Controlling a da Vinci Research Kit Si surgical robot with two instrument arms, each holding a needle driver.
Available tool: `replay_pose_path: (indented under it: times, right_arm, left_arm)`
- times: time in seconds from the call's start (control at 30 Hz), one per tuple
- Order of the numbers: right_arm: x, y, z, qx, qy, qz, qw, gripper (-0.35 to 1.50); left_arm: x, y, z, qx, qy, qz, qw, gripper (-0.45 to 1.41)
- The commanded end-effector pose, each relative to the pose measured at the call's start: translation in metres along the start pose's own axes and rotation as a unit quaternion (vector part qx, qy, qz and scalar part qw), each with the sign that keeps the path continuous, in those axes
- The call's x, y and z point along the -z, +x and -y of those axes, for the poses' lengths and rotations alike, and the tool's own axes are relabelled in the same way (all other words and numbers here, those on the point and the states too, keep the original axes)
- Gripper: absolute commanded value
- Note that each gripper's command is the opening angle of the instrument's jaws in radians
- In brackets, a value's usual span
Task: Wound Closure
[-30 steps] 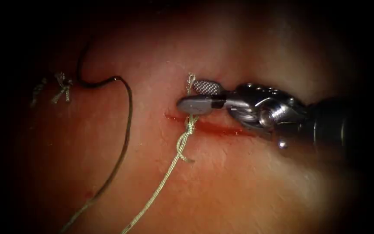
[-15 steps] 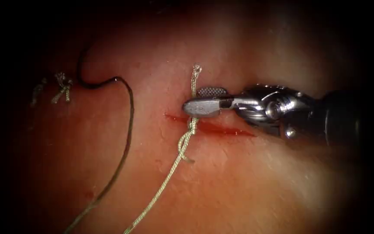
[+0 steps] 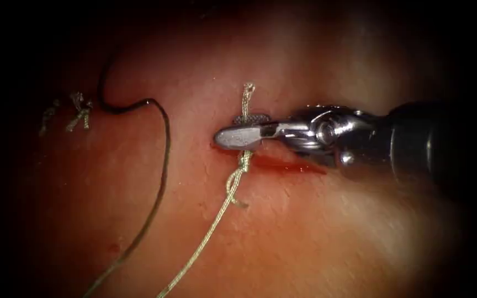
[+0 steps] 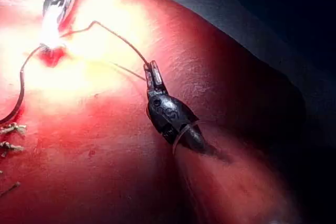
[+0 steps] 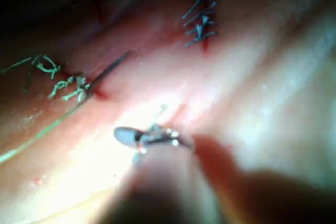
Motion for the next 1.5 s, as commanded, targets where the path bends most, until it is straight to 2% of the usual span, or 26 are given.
replay_pose_path:
  times: [0.03,0.07,0.1,0.13,0.17,0.2,0.27,0.4,0.63,0.97,1.23,1.5]
  right_arm:
    - [-0.0008,0.0004,-0.0001,-0.001,0.001,0.0,1.0,0.34]
    - [-0.0008,0.0004,0.0,-0.001,0.003,0.004,1.0,-0.12]
    - [-0.0008,0.0003,-0.0002,0.009,0.008,0.012,1.0,-0.35]
    - [-0.0007,0.0003,-0.0004,0.053,0.01,0.012,0.998,-0.35]
    - [-0.0005,0.0003,-0.0007,0.129,0.001,0.016,0.992,-0.35]
    - [-0.0003,0.0002,-0.0009,0.174,-0.013,0.013,0.985,-0.35]
    - [0.0002,0.0,-0.0014,0.222,-0.024,0.016,0.975,-0.35]
    - [0.001,0.0001,-0.0019,0.274,-0.035,0.017,0.961,-0.35]
    - [0.0019,0.0023,0.0001,0.338,-0.069,-0.02,0.939,-0.35]
    - [0.0025,0.0044,0.0013,0.337,-0.075,-0.042,0.938,-0.35]
    - [0.0026,0.0048,0.0001,0.337,-0.09,-0.048,0.936,-0.35]
    - [0.0028,0.0047,-0.0019,0.335,-0.125,-0.035,0.933,-0.35]
  left_arm:
    - [-0.0003,-0.0008,-0.0002,0.001,-0.001,0.0,1.0,-0.45]
    - [-0.0002,-0.0008,-0.0002,0.001,-0.001,0.0,1.0,-0.45]
    - [-0.0002,-0.0008,-0.0002,0.001,-0.001,0.0,1.0,-0.45]
    - [-0.0002,-0.0008,-0.0002,0.001,-0.001,0.0,1.0,-0.45]
    - [-0.0002,-0.0008,-0.0002,0.001,-0.001,0.0,1.0,-0.45]
    - [-0.0002,-0.0008,-0.0002,0.001,-0.001,0.0,1.0,-0.45]
    - [-0.0002,-0.0008,-0.0004,0.001,-0.001,0.0,1.0,-0.45]
    - [0.0,-0.0008,-0.0006,0.0,0.0,0.0,1.0,-0.45]
    - [-0.0002,-0.0019,-0.0015,-0.008,0.003,-0.001,1.0,-0.45]
    - [0.0011,-0.0037,-0.0047,0.004,0.007,-0.002,1.0,-0.45]
    - [0.0021,-0.0052,-0.007,0.009,0.007,0.0,1.0,-0.45]
    - [0.0022,-0.0066,-0.0081,0.014,0.006,0.003,1.0,-0.45]
